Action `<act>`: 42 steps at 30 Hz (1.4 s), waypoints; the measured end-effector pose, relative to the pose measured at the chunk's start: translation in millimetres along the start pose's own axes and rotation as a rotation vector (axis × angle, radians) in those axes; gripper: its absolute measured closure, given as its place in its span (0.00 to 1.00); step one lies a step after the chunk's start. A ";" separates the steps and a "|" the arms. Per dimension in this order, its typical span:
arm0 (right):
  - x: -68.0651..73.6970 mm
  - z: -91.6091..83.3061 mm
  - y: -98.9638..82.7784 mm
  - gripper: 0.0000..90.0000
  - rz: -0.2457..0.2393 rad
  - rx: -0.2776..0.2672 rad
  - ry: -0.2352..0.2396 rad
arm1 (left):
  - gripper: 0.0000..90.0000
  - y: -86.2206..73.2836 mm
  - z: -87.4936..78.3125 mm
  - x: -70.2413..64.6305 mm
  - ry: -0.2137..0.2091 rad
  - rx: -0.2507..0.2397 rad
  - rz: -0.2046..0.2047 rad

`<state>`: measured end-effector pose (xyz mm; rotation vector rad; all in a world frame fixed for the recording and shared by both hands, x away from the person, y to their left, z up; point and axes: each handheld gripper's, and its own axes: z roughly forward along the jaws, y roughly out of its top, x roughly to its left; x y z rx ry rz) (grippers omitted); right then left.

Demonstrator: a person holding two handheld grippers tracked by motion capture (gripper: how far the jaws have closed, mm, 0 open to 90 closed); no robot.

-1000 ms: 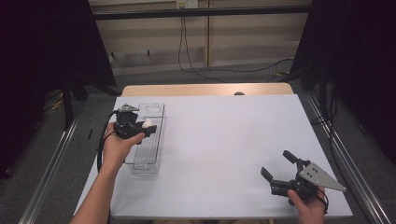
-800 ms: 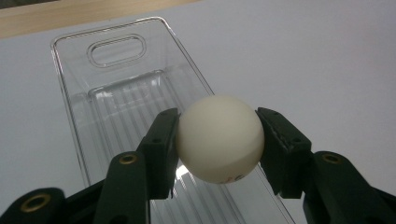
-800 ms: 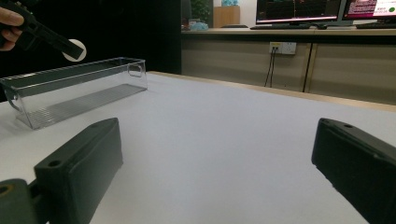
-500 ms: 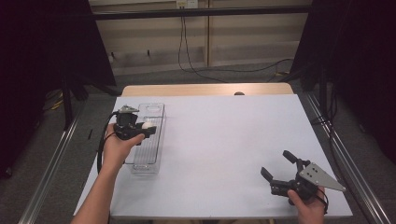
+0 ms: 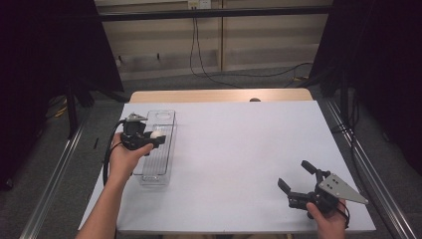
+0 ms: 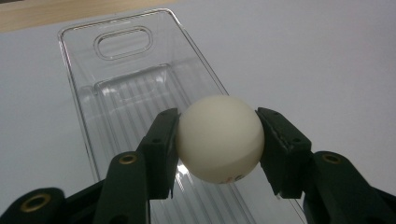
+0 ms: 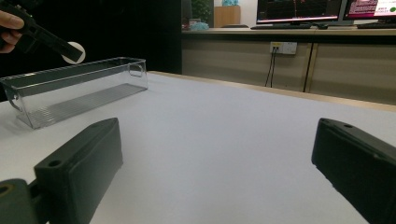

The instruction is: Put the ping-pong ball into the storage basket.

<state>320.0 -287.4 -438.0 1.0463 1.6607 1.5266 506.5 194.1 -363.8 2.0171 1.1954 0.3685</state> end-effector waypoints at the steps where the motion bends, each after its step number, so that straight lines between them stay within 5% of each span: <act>1: 0.0 -0.1 0.0 0.02 -0.001 0.001 -0.001 | 0.57 -0.1 -0.1 0.2 0.002 0.001 0.000; 4: -0.1 -0.4 0.0 0.02 0.001 0.002 -0.001 | 0.57 0.0 -1.6 2.7 0.008 0.017 0.029; 24: 0.0 -0.2 0.0 0.02 0.000 0.002 -0.001 | 0.57 -4.3 1.1 1.6 0.012 0.014 -0.002; 33: 0.5 0.0 0.2 0.02 0.002 0.001 -0.006 | 0.57 -4.1 -1.4 4.5 0.015 0.029 0.031; 37: 0.2 0.2 0.1 0.02 0.000 0.000 -0.004 | 0.57 -4.6 1.3 2.4 0.005 0.014 -0.008; 42: 0.4 0.9 -0.2 0.02 -0.007 0.004 0.003 | 0.57 -4.7 1.7 2.9 0.002 0.019 -0.003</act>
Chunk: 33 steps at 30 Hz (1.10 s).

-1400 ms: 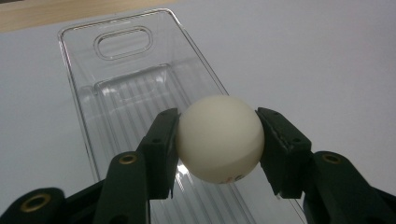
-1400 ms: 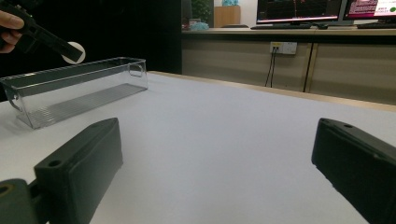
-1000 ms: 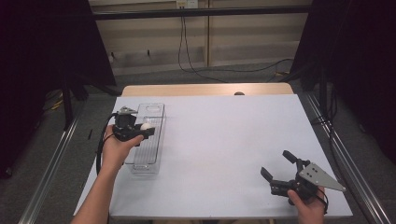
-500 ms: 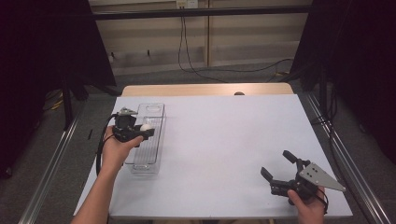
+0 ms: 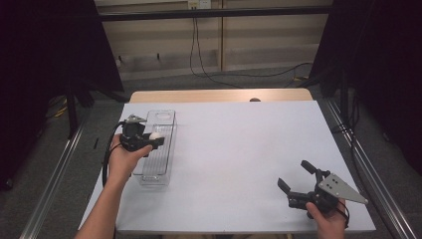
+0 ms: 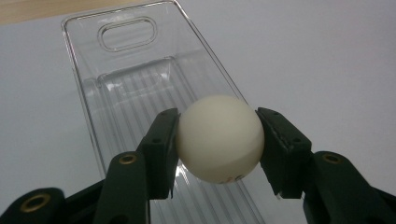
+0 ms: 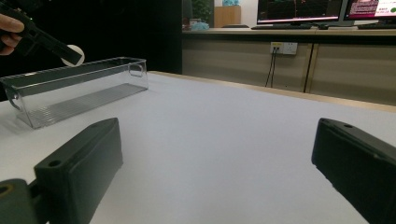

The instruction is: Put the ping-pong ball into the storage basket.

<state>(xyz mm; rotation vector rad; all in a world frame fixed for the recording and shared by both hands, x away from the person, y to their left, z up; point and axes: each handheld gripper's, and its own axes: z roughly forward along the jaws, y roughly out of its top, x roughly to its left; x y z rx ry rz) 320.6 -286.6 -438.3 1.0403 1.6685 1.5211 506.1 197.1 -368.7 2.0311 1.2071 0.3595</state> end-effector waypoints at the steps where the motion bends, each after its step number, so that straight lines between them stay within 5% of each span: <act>1: 0.0 0.2 -0.2 0.02 -0.001 0.000 0.002 | 0.57 0.1 -0.3 0.3 0.000 0.006 -0.001; 8: 0.7 -0.2 0.5 0.02 0.015 -0.007 -0.006 | 0.57 0.4 -0.8 1.5 0.002 0.013 0.026; 33: 0.4 0.2 0.8 0.02 0.009 -0.005 0.003 | 0.57 -8.0 5.7 1.6 0.015 0.014 0.007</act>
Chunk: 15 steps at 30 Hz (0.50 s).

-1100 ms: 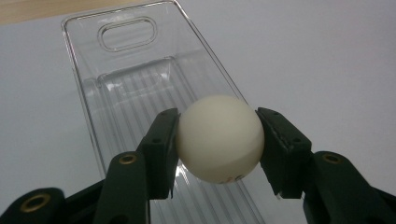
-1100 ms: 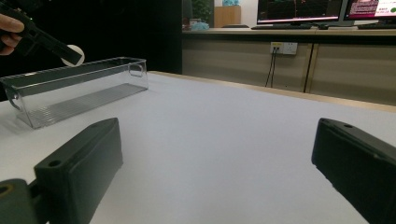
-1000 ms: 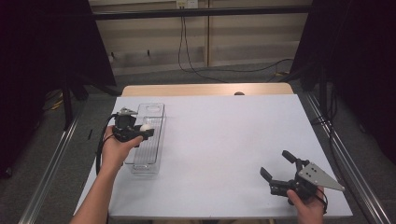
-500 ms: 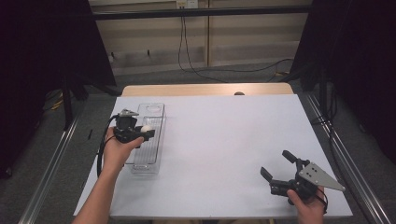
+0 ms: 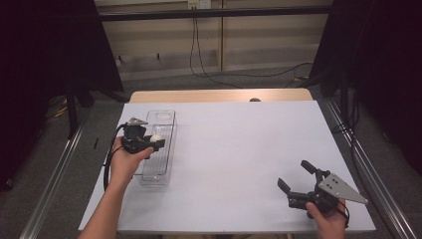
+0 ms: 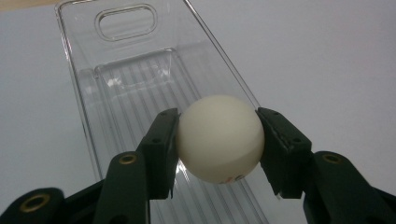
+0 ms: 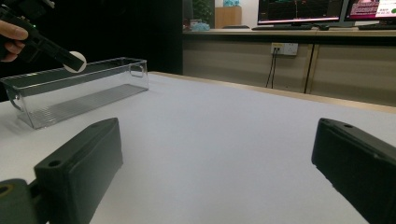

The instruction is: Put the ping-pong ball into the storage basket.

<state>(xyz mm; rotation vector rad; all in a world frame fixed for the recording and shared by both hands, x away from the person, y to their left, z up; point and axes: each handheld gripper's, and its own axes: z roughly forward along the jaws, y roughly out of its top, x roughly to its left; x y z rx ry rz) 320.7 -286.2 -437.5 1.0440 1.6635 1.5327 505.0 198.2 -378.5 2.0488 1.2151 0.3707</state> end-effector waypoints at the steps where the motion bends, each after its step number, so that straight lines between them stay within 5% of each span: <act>1: -0.1 0.0 -0.1 0.02 -0.001 -0.001 -0.002 | 0.57 -0.5 0.4 0.0 -0.003 -0.002 -0.006; 15: 0.2 -0.2 -0.2 0.02 -0.003 0.002 -0.002 | 0.57 -2.6 -0.1 1.3 0.004 -0.003 -0.012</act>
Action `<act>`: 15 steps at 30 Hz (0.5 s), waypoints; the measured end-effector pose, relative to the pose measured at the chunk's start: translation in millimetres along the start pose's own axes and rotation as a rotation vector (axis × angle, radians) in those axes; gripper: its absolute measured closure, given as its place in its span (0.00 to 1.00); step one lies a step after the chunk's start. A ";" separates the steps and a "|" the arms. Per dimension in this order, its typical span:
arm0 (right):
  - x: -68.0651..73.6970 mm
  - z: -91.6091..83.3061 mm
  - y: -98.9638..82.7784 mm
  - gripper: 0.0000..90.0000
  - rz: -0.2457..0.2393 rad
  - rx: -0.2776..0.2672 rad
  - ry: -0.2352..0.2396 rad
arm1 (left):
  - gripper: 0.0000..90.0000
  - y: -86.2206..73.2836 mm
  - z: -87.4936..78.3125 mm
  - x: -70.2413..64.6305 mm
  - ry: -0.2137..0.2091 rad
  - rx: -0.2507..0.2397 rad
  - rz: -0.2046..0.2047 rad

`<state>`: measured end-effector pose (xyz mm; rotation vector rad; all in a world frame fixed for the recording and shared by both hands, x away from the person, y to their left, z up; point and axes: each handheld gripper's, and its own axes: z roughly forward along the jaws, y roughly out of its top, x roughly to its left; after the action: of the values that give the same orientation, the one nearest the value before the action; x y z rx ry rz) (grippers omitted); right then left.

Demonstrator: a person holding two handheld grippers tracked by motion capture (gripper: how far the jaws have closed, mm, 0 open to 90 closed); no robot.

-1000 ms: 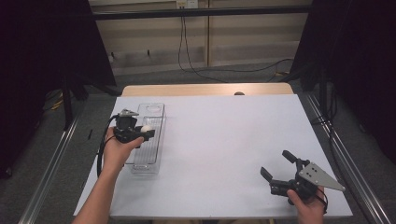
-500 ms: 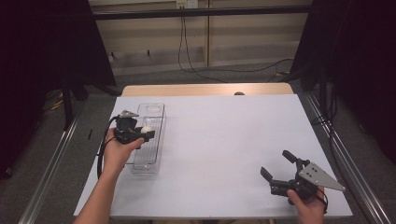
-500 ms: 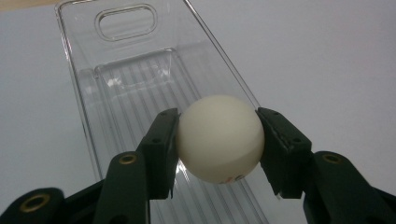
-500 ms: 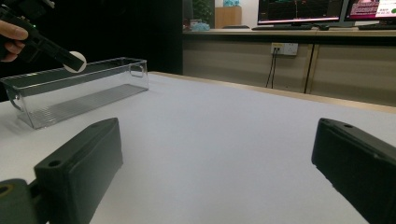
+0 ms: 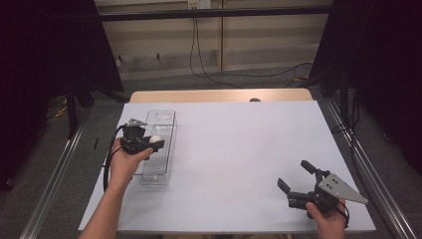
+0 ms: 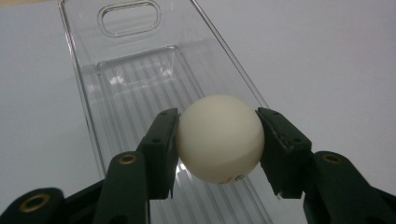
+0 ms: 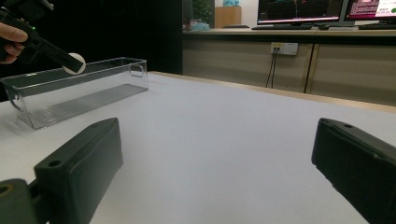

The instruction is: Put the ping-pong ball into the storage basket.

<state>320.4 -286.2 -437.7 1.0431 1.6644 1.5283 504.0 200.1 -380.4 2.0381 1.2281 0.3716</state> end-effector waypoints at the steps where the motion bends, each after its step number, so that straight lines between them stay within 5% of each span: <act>1: 0.0 0.1 0.0 0.02 -0.002 -0.001 0.000 | 0.57 -0.1 -0.3 0.3 -0.002 0.005 0.004; 8: -0.1 0.5 -0.2 0.02 0.000 0.001 -0.001 | 0.57 -0.7 1.9 -1.4 0.001 -0.016 -0.007; 15: 0.0 -0.8 0.2 0.02 0.002 0.002 0.001 | 0.56 0.0 2.3 -1.4 -0.015 0.016 0.005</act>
<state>319.7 -286.6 -437.4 1.0451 1.6667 1.5291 504.6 198.0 -381.9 2.0541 1.2206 0.3494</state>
